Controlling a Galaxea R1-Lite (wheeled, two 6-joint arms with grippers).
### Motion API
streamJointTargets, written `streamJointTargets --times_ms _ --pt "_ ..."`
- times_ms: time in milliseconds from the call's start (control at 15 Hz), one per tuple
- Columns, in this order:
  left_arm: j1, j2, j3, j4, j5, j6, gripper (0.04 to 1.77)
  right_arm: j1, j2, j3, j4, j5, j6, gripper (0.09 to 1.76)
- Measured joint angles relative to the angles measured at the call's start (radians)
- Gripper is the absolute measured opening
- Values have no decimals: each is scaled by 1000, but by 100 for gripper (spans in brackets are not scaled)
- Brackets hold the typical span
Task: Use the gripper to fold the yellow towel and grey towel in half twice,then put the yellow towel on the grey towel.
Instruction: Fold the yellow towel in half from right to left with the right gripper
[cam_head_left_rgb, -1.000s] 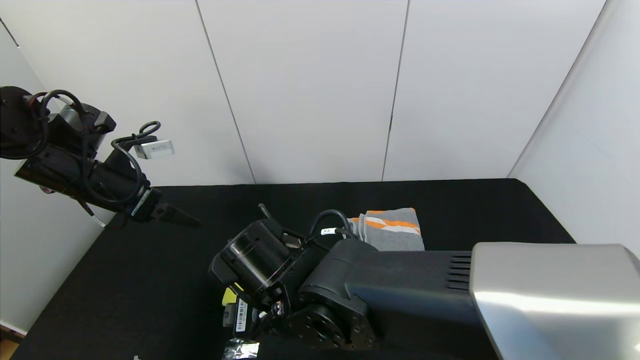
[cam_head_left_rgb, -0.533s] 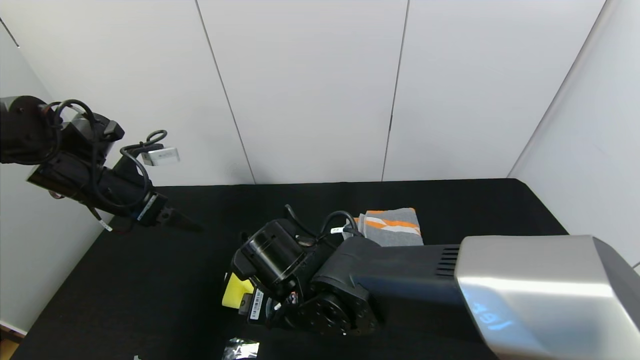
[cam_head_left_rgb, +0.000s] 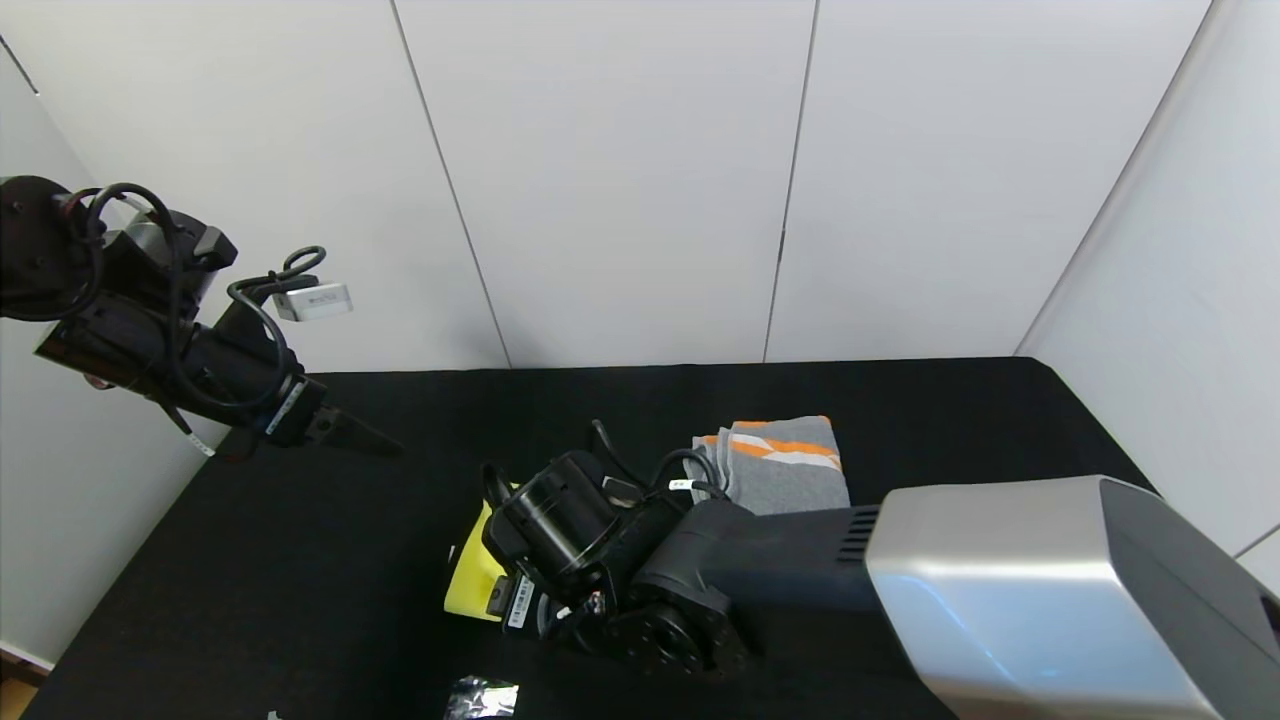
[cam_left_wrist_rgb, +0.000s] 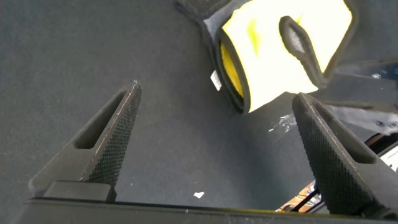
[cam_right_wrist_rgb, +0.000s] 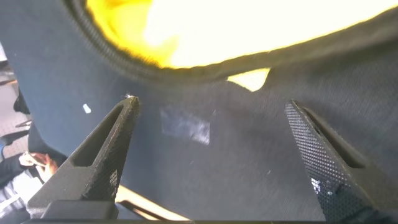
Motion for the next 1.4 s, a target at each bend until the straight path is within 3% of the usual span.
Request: streamJointTargets --times_ms 200,733,1400 --pt "1 -7 -1 0 0 0 172 -19 5 1 -11 -3 -1 170" --pt "-7 -11 7 0 0 1 172 -51 9 79 -240 -26 -48 170" --pt "-19 -14 22 0 -2 1 172 -48 4 127 -394 -57 -395 170"
